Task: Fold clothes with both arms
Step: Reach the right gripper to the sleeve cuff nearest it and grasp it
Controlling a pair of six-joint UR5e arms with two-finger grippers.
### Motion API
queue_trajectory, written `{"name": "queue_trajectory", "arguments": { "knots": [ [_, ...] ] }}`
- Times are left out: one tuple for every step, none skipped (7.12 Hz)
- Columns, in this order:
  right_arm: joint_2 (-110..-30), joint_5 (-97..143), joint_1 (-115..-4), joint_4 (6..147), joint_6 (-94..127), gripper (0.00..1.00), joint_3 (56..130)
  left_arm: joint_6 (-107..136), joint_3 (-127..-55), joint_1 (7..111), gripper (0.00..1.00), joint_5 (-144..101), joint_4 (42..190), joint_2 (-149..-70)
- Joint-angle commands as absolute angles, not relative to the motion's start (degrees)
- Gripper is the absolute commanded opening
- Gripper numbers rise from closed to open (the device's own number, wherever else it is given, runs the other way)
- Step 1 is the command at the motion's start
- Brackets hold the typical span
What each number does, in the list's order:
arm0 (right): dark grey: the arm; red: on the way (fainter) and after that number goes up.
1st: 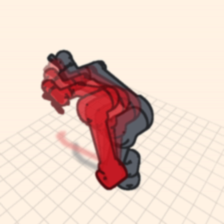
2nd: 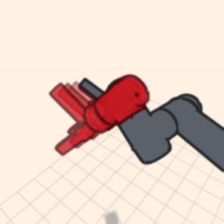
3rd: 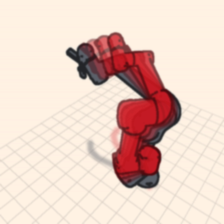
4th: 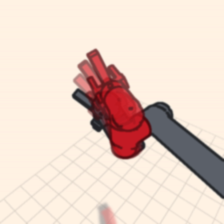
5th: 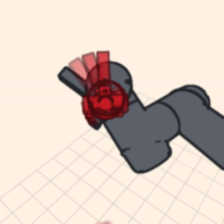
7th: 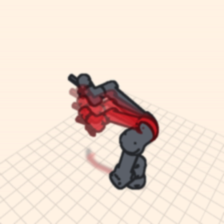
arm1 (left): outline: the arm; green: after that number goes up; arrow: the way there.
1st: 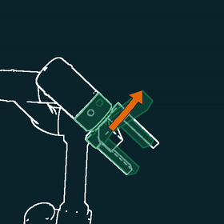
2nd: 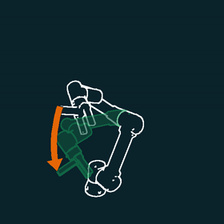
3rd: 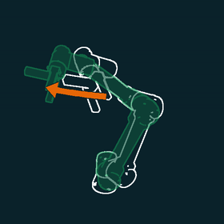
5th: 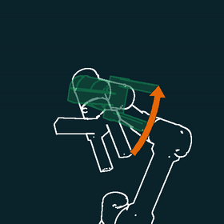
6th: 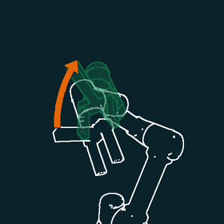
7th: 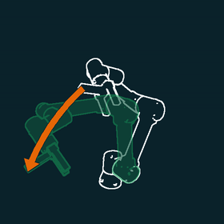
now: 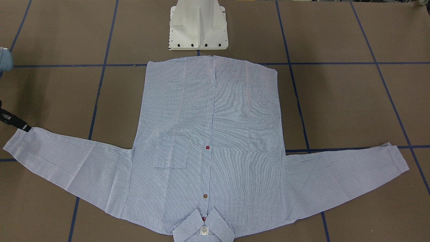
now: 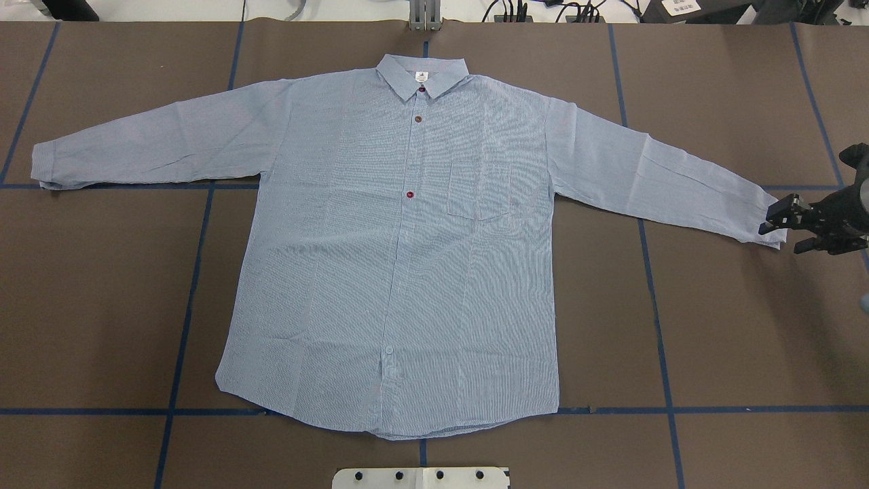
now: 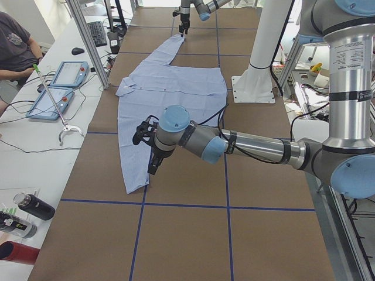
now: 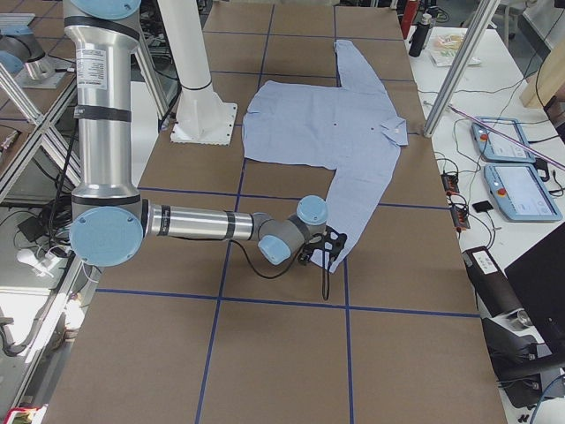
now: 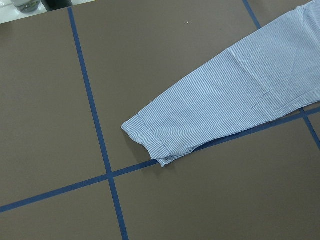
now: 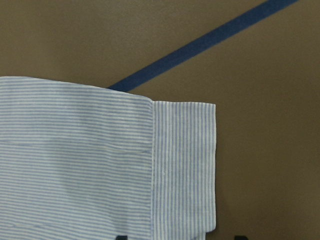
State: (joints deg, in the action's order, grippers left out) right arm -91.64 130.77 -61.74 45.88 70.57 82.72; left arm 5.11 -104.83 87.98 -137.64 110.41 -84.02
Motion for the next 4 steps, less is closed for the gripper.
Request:
{"name": "queue_trajectory", "arguments": {
  "knots": [
    [-91.41, 130.0, -61.44, 45.97, 70.58, 0.67, 82.36, 5.1, -104.94, 87.98, 1.0, -137.64, 110.48, -84.02],
    [-90.97, 129.82, -61.35, 45.88, 70.58, 0.64, 81.31, 4.92, -104.85, 87.98, 1.0, -137.64, 110.48, -84.02],
    [-90.62, 129.81, -61.35, 45.88, 70.66, 0.57, 81.04, 5.01, -104.85, 87.98, 1.0, -137.64, 110.48, -84.02],
    [-90.62, 129.81, -61.43, 45.88, 70.75, 0.26, 80.95, 5.01, -104.94, 87.98, 1.0, -137.72, 110.48, -84.02]
  ]
}}
